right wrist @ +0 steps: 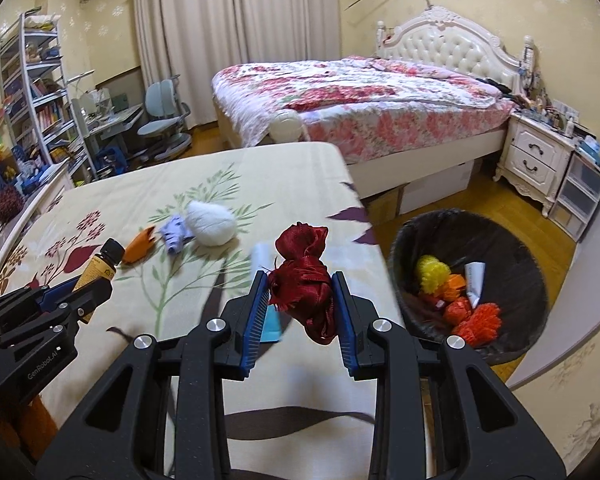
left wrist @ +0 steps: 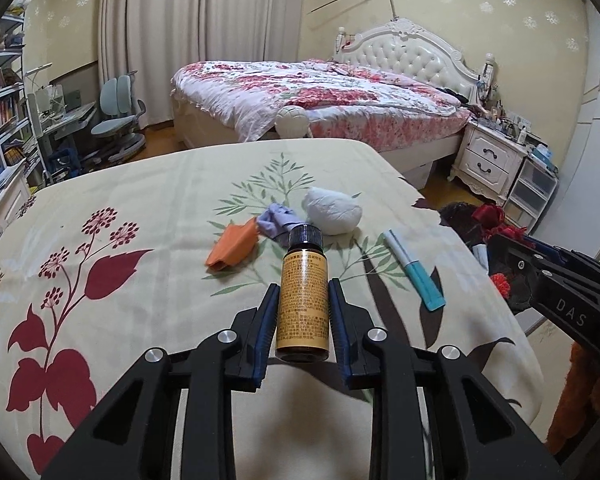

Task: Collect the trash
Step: 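Carry the gold bottle and red fabric over the black bin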

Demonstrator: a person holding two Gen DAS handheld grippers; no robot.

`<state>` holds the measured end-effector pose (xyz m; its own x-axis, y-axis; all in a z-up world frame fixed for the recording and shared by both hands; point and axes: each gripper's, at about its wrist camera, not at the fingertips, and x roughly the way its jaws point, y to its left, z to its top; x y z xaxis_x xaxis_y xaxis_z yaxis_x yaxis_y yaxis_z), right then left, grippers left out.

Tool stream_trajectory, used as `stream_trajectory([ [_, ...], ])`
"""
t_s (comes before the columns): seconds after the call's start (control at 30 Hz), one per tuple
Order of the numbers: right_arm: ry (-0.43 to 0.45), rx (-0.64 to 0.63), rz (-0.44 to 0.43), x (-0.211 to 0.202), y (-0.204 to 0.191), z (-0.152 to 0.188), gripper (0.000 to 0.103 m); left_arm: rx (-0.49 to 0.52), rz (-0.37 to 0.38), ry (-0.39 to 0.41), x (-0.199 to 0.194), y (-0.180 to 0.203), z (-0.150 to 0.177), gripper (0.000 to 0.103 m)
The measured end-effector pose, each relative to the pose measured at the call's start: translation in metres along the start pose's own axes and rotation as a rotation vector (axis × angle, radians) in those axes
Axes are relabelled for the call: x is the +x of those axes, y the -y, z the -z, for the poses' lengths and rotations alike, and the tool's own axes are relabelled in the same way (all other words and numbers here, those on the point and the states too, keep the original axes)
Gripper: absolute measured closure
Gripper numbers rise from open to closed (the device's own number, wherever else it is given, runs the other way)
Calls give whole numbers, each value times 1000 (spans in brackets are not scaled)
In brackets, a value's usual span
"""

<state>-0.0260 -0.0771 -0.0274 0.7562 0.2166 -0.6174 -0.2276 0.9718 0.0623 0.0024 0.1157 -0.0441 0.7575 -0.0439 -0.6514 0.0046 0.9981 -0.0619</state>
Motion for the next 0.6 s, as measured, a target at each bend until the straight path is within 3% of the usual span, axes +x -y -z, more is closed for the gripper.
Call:
stream_trajectory([
  [0.33,60,65,170,-6,69,-12,72,74,100,54,22,70,-33,76],
  [0.6,74,107,245,4,115,-15,72,133,153,58,55,128,-53,76],
])
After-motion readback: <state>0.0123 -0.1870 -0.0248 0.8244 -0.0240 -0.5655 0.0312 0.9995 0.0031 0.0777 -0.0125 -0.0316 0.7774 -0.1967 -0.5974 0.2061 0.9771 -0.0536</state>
